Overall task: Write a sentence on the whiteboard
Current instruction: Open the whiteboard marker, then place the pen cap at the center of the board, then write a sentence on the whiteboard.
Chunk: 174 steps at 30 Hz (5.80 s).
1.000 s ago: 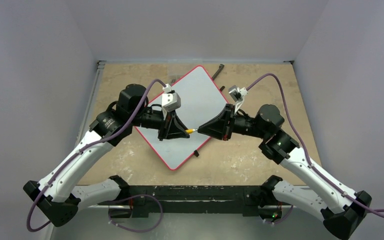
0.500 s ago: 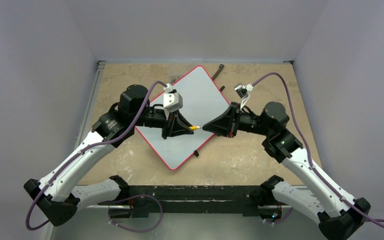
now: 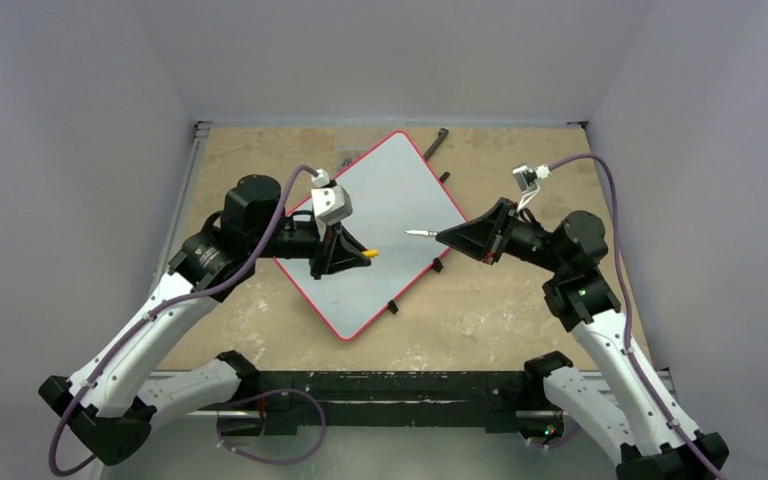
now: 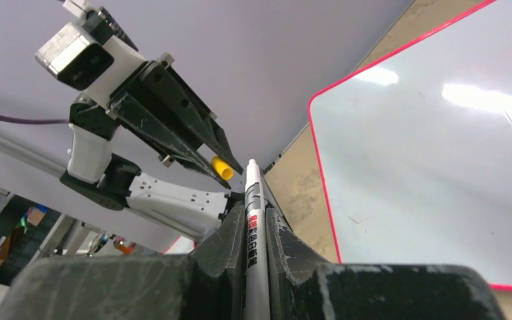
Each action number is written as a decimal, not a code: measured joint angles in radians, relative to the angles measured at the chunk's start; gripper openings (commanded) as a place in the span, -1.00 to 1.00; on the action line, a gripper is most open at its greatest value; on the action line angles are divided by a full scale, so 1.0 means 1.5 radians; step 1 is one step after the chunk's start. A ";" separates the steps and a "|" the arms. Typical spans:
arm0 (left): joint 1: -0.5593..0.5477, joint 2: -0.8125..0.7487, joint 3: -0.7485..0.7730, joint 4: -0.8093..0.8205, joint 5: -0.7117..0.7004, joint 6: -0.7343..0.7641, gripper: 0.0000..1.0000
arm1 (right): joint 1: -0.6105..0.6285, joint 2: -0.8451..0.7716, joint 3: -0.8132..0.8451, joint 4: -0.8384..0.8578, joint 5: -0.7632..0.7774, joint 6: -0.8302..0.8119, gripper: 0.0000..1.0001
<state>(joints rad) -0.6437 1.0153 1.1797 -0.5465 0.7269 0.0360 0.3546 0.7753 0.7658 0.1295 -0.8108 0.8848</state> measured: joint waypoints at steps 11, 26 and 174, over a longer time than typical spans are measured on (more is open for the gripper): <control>0.009 -0.014 0.000 -0.043 -0.017 -0.001 -1.00 | -0.044 -0.011 0.021 -0.032 -0.003 -0.006 -1.00; -0.154 0.054 -0.094 0.081 -0.201 -0.117 -1.00 | -0.045 -0.010 0.096 -0.164 0.165 -0.119 -1.00; 0.415 0.525 0.272 -0.208 0.108 -0.038 -0.30 | -0.045 -0.017 0.121 -0.303 0.288 -0.227 -1.00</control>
<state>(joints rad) -0.0216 1.8030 1.5879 -0.8585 0.8894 -0.0216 0.2871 0.7502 0.9474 -0.3248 -0.3794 0.5449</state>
